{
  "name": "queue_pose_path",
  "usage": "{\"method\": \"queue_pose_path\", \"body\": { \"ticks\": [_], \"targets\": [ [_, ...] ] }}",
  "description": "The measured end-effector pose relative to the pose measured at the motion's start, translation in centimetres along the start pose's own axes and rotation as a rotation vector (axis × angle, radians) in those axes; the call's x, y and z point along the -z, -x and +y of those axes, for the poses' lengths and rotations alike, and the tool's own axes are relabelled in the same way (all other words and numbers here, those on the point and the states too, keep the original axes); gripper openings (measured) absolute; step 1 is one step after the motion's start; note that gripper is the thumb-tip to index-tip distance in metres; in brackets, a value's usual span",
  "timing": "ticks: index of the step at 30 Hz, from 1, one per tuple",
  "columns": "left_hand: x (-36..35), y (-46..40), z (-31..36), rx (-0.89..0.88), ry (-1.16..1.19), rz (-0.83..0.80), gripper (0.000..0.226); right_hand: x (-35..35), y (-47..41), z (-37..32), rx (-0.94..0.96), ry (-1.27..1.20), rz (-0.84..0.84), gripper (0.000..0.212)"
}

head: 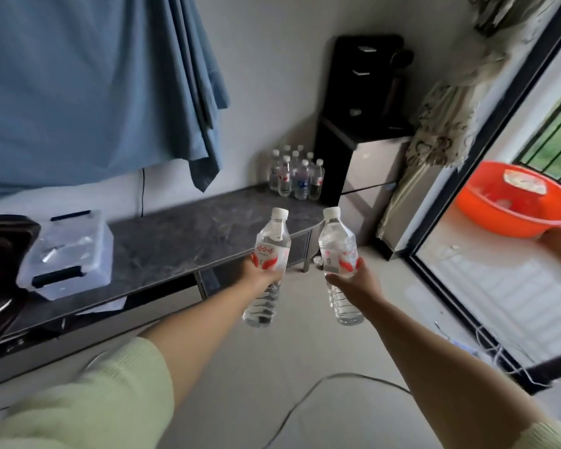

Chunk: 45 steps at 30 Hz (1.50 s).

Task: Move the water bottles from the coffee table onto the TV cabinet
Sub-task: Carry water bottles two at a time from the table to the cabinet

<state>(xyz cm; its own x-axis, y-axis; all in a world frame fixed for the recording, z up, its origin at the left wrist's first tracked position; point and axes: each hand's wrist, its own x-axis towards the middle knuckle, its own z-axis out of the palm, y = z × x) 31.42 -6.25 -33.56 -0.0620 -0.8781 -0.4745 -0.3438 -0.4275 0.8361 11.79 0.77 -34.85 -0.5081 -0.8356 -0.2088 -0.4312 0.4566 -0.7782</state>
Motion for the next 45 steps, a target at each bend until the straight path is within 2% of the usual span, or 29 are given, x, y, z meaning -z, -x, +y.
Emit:
{"method": "queue_pose_path", "body": {
  "ticks": [5,9,17,23,33,39,45],
  "targets": [
    [-1.0,-5.1,2.3,0.017,-0.021,0.004,0.06,-0.6,-6.3,-1.4,-0.001,-0.02,-0.049,0.051],
    [-0.9,-11.2,4.3,0.004,-0.148,0.019,0.059,-2.2,-11.6,-3.0,-0.008,-0.015,-0.057,0.051],
    [-0.2,-27.0,10.8,-0.03,-0.188,-0.055,0.064,-5.2,-25.4,-8.7,-0.061,0.054,0.02,0.053],
    [1.9,-36.6,16.0,-0.059,-0.243,-0.056,0.064,-7.7,-34.2,-13.6,-0.122,-0.041,0.084,0.054],
    [1.0,-49.4,18.3,-0.008,-0.201,-0.08,0.06,-12.8,-48.0,-14.8,-0.224,-0.096,0.047,0.052],
    [-0.9,-58.6,19.5,0.048,-0.304,-0.068,0.065,-15.5,-56.9,-14.1,-0.318,-0.117,-0.055,0.058],
    [-3.8,-66.0,19.0,0.111,-0.22,-0.091,0.062,-19.0,-63.5,-12.0,-0.379,-0.114,-0.07,0.058]
  ]
}}
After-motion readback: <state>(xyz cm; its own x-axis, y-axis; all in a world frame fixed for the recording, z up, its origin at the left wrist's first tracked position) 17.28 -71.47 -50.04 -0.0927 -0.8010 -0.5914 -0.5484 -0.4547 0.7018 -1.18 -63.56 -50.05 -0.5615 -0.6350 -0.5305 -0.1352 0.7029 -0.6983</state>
